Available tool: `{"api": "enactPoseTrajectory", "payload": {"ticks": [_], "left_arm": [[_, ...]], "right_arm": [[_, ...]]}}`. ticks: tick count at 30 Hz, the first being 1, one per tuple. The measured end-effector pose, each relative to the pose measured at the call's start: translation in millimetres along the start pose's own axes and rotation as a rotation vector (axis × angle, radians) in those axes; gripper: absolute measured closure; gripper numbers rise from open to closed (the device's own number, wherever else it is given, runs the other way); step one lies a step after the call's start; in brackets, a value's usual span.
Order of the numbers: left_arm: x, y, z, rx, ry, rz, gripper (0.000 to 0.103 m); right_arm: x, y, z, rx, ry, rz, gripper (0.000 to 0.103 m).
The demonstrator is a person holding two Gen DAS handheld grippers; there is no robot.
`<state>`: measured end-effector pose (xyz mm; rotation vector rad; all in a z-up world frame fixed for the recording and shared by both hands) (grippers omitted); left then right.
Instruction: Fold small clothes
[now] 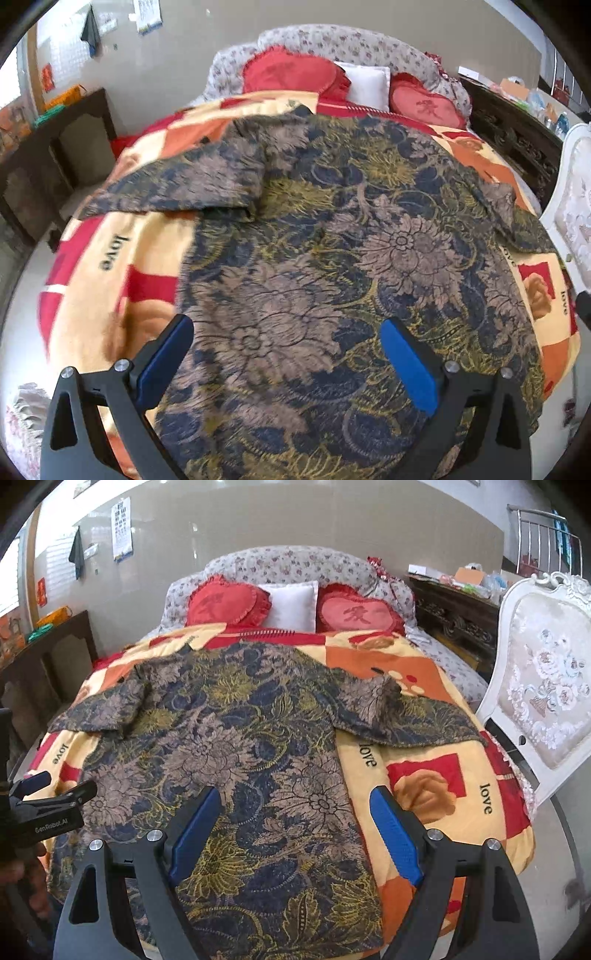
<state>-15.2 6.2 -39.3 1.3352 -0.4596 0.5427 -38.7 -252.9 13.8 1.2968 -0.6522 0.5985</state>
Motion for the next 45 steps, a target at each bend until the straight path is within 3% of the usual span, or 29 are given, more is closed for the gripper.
{"api": "enactPoseTrajectory", "payload": {"ticks": [7,12,15,21,25,29,45], "left_arm": [[24,-31,4,-0.064,-0.012,-0.033,0.0],[44,-57,-6,-0.035,-0.006,-0.021,0.0],[50,-82,-20,-0.025,0.036,-0.055,0.0],[48,-129,-39,0.019,0.02,-0.049,0.0],[50,-133,-41,-0.002,0.024,-0.023,0.0],[49,-135,-43,0.0,0.024,-0.02,0.0],[48,-134,-42,0.006,0.031,-0.018,0.0]], "right_arm": [[14,-24,-3,0.005,-0.016,0.001,0.008],[33,-52,-4,-0.026,-0.021,0.008,0.008],[43,-73,-8,-0.037,-0.023,0.031,0.008],[48,-133,-39,-0.031,0.014,0.018,0.008],[40,-177,-66,0.039,0.004,-0.07,0.008],[33,-200,-82,0.035,0.038,-0.119,0.009],[27,-207,-84,0.04,0.04,-0.133,0.006]]}}
Point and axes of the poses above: each gripper's, at about its wrist camera, not at the fingertips, and y roughly against the way its jaws point, z to its right, x to its top, the point moved 4 cm from there along -y, roughly the way its jaws point, and after that the axes turned 12 degrees about -x, right-handed, at the moved point
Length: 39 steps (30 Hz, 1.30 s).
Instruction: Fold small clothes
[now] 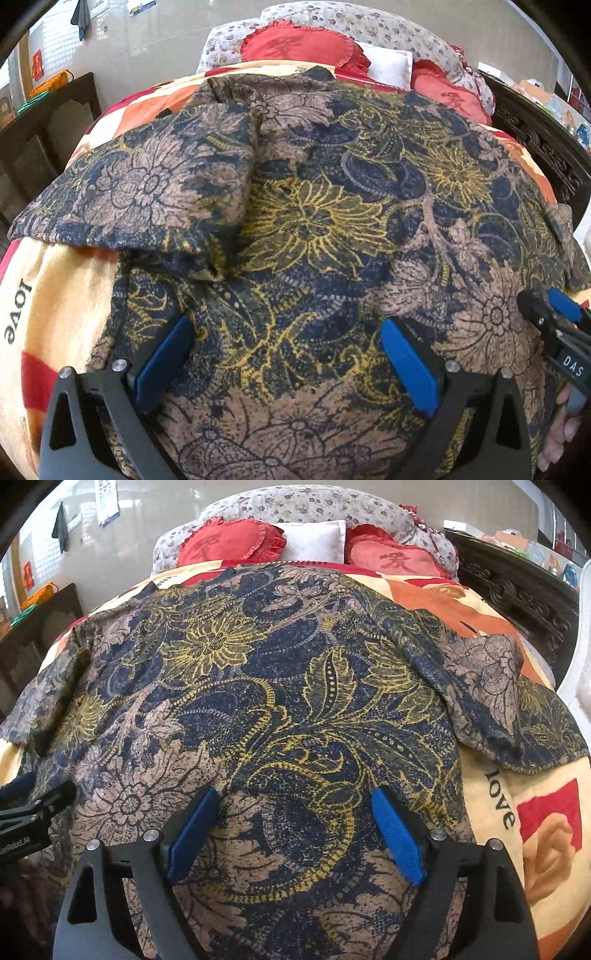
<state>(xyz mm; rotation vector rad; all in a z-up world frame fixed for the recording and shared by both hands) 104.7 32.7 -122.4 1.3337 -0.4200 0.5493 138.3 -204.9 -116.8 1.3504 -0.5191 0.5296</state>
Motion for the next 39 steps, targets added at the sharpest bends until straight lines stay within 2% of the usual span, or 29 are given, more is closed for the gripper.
{"api": "enactPoseTrajectory", "payload": {"ticks": [24,27,29,32,34,39], "left_arm": [[0,1,-1,0.0,0.0,-0.001,0.0],[7,14,-7,-0.015,0.001,-0.013,0.0],[19,37,-18,-0.057,0.017,0.021,0.0],[51,84,-63,-0.128,0.084,0.127,0.0],[69,103,-104,-0.173,0.156,0.156,0.0],[89,122,-242,-0.156,0.428,0.202,0.0]], "right_arm": [[0,0,-1,-0.002,0.001,0.0,0.005],[0,0,-1,-0.001,0.001,0.0,0.005],[0,0,-1,-0.002,0.002,0.0,0.005],[0,0,0,-0.002,0.001,0.0,0.005],[0,0,-1,-0.002,0.002,0.0,0.005],[-1,0,0,-0.002,0.001,0.001,0.005]]}}
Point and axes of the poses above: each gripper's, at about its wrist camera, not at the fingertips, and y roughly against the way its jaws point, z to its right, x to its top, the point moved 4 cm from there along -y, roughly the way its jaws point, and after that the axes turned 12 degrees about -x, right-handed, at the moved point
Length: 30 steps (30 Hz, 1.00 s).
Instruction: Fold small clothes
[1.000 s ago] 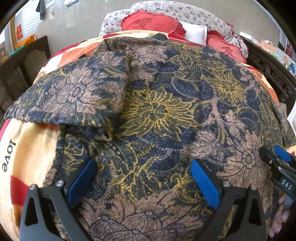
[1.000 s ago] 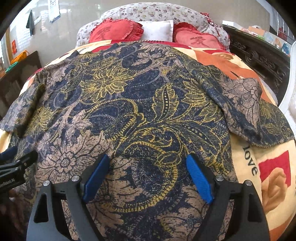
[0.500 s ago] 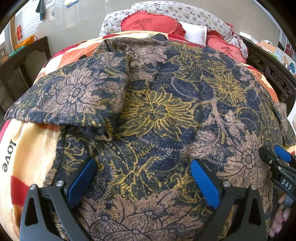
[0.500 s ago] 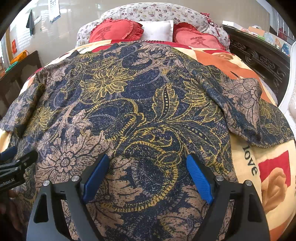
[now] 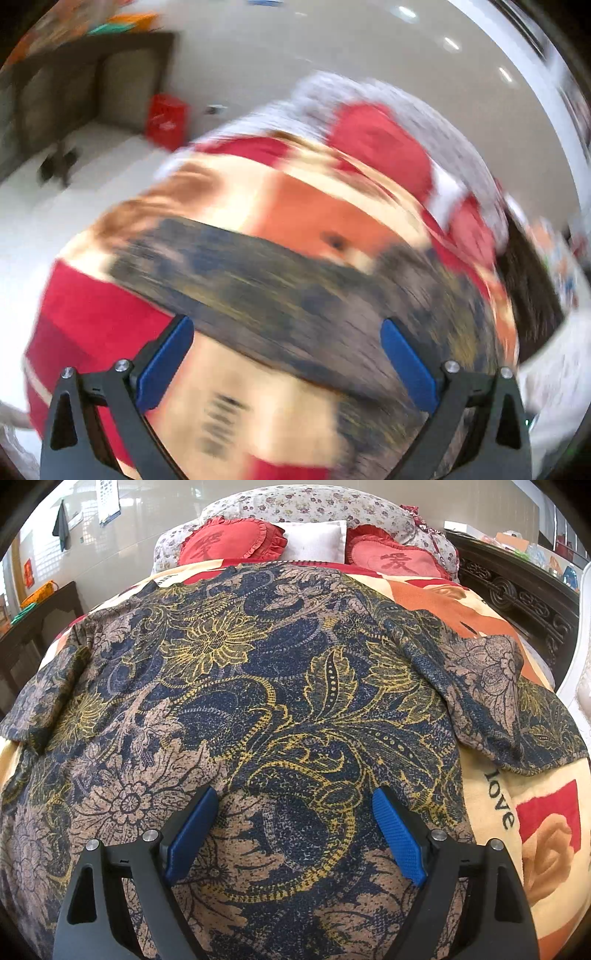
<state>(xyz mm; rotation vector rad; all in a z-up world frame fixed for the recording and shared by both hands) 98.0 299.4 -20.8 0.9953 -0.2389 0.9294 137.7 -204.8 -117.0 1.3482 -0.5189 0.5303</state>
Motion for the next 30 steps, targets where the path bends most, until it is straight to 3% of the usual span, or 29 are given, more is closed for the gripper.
{"api": "enactPoseTrajectory", "payload": {"ticks": [5,8,11,14,20,25,26,27,28,29,30], "left_arm": [[21,0,-121,-0.138,0.437,0.038,0.001],[18,-4,-148,-0.324,0.596,0.104,0.002],[15,-11,-151,-0.428,0.657,0.143,0.002],[13,-27,-157,-0.392,0.68,0.112,0.002],[25,-37,-163,-0.359,0.686,0.127,0.0],[40,-45,-161,-0.349,0.608,0.097,0.003],[41,-46,-160,-0.325,0.585,0.087,0.009],[40,-47,-161,-0.301,0.574,0.08,0.022],[39,-48,-164,-0.271,0.568,0.068,0.039],[37,-49,-168,-0.225,0.559,0.054,0.049],[36,-50,-171,-0.19,0.549,0.043,0.069]], "right_arm": [[0,0,0,0.0,0.0,-0.001,0.005],[0,0,0,-0.001,0.001,0.0,0.005],[0,0,-1,0.0,0.001,0.0,0.005],[1,0,-1,-0.001,0.003,0.0,0.005],[1,-1,-2,-0.003,0.005,0.0,0.004],[1,-1,-2,-0.001,0.004,0.0,0.004],[1,-1,-2,-0.001,0.003,0.0,0.004],[1,-1,-2,-0.001,0.003,0.0,0.004],[1,-1,-2,-0.001,0.004,0.0,0.004],[1,-1,-2,-0.002,0.004,0.0,0.004],[1,-1,-2,-0.001,0.004,0.0,0.004]]}}
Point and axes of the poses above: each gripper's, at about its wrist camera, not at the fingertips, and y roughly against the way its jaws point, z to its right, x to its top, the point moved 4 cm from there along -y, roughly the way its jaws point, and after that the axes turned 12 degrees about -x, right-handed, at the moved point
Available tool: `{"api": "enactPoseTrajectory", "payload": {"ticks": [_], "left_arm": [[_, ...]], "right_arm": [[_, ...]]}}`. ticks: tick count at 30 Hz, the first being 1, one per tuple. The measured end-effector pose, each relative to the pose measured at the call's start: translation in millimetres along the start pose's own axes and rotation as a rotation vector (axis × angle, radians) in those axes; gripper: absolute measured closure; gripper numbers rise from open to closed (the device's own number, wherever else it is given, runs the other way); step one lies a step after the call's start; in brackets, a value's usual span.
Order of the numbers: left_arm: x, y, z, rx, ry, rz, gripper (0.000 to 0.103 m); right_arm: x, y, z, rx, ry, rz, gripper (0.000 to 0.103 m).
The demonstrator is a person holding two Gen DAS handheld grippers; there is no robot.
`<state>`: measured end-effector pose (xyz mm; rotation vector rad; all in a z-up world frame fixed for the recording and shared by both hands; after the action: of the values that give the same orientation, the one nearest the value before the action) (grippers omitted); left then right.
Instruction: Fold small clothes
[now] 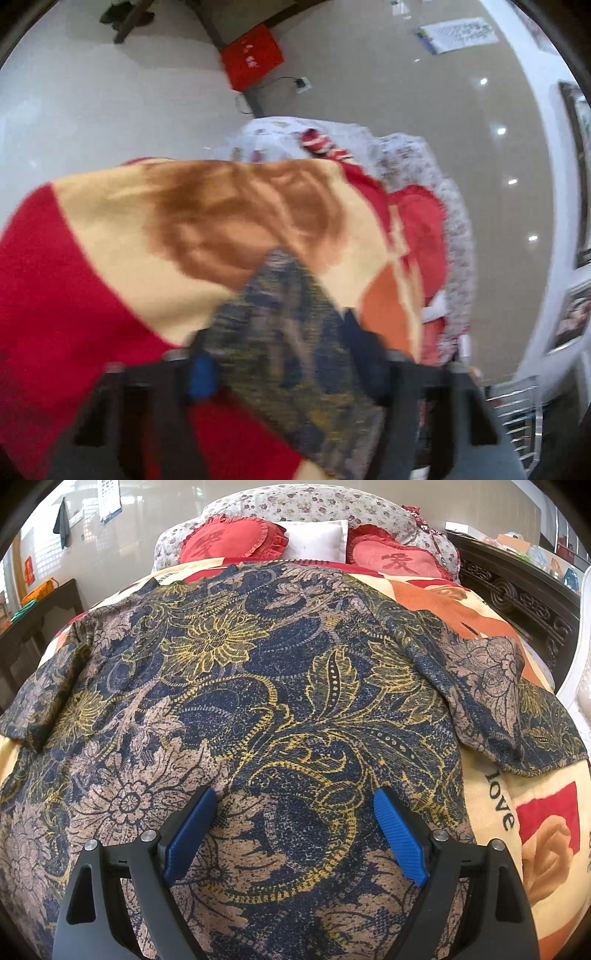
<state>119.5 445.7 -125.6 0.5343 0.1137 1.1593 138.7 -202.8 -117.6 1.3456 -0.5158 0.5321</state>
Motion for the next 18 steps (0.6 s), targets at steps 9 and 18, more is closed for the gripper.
{"api": "enactPoseTrajectory", "payload": {"ticks": [9,18], "left_arm": [[7,37,55,0.176,-0.252,0.089,0.096],[16,134,219,-0.016,-0.514,0.383,0.096]], "right_arm": [[0,0,0,0.0,0.0,0.001,0.004],[0,0,0,0.001,-0.001,0.002,0.004]]}}
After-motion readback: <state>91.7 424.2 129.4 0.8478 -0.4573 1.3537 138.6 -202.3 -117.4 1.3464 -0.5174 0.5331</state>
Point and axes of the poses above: each gripper's, at about its wrist camera, not at the fingertips, and y roughly against the way its jaws point, z to its right, x to its top, the point moved 4 cm from there along -y, roughly the way its jaws point, and after that the axes turned 12 degrees about -x, right-handed, at the moved point
